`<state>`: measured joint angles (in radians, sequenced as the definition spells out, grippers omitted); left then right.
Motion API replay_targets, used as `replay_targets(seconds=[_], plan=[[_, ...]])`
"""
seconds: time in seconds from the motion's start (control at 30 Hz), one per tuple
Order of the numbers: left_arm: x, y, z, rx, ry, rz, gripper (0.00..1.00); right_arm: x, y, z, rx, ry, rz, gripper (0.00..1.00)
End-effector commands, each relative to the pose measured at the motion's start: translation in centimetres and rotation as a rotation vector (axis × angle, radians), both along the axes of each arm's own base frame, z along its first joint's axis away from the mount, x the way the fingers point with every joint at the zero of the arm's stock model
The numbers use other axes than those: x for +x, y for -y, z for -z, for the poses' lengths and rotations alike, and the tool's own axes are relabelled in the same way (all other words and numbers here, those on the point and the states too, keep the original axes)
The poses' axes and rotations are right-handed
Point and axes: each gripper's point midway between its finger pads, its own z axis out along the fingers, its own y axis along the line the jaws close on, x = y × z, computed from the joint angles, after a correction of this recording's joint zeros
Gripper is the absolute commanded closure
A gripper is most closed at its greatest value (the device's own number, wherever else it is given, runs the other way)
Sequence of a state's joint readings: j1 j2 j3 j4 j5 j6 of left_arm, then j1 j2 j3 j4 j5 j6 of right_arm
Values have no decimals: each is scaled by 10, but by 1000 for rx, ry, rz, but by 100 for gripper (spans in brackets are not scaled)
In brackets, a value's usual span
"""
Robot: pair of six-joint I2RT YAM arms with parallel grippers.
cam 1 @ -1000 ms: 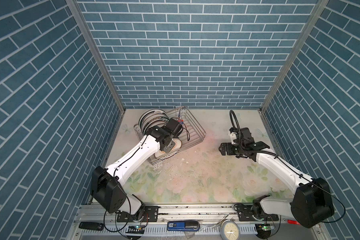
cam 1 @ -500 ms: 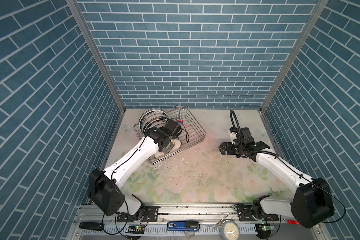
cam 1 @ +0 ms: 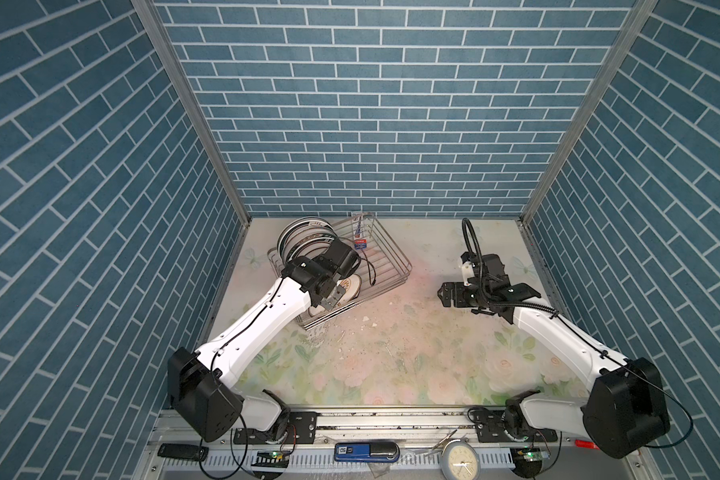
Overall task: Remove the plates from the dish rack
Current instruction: 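Lift the gripped plate up out of the rack with the left gripper, then raise the plate toward the right gripper while the right gripper reaches toward it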
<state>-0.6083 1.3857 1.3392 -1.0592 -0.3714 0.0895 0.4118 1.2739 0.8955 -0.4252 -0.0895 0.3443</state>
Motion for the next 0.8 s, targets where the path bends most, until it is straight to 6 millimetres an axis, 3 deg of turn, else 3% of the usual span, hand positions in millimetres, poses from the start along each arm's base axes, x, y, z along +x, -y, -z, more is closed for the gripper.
replay_targets(seconds=[0.0,0.17,0.47,0.63,0.77], plan=[[-3,10,-20,-132,50,-15,100,0,2,1,10,-2,28,1],[-8,6,-40,-178,121,-3,100,-3,-2,-6,38,7,6,1],[-12,3,-55,-213,151,5,100,-3,-5,-22,90,82,-1,1],[-13,-7,-74,-358,206,-23,100,-6,-4,-34,115,142,-5,1],[-8,-8,-74,-418,201,-44,100,-6,-8,-38,145,164,-15,1]])
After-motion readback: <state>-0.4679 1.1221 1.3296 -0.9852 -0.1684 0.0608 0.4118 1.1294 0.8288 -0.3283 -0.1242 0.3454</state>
